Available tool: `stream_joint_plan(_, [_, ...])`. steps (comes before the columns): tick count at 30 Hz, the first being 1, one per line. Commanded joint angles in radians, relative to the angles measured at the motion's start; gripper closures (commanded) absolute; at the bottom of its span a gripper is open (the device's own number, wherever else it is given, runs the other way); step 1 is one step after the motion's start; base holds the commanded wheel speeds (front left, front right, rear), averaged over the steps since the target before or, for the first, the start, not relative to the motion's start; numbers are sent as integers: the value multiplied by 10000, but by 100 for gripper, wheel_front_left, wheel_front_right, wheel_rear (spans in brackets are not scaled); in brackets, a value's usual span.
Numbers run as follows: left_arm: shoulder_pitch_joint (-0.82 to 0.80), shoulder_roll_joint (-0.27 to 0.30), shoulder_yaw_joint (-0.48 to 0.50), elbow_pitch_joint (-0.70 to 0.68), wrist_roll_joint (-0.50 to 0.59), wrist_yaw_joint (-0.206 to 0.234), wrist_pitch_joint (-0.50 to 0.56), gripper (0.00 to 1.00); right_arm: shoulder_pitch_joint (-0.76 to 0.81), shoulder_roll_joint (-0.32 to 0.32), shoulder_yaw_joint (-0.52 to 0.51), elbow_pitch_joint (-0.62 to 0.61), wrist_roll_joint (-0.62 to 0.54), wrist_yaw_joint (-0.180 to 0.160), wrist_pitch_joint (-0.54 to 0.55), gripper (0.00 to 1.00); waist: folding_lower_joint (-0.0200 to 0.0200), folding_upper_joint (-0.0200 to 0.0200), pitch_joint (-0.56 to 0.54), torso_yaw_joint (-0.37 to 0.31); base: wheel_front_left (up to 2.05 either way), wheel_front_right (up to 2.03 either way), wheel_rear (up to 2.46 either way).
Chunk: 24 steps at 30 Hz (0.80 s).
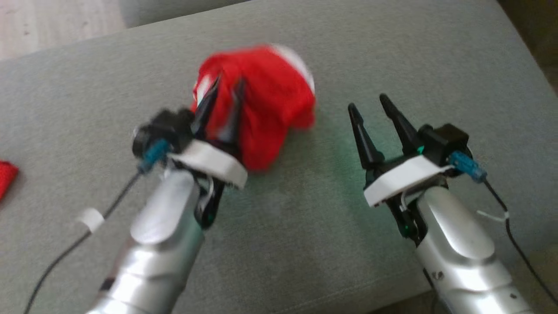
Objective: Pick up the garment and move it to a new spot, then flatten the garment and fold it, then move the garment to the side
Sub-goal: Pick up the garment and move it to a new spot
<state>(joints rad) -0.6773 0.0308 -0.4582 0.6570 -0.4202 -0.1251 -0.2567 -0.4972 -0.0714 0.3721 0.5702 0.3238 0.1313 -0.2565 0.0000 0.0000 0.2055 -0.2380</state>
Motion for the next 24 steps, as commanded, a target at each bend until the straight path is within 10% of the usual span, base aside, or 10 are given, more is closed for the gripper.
stream_joint_plan(1, [14, 201, 74, -78, 32, 175, -51, 0, 57, 210, 140, -246, 95, -6, -53, 0, 0, 0, 38, -138, 0, 0, 0])
stream_joint_plan(12, [2033, 321, 1925, -756, 598, 1019, -51, 0, 679, 211, -739, -135, -138, -6, -53, 0, 0, 0, -600, 978, 0, 0, 0])
stream_joint_plan(24, [5529, 288, 4497, -2475, 1807, 819, -51, 0, 2042, 211, -1514, 243, -399, -6, -53, 0, 0, 0, -1623, 2020, 0, 0, 0])
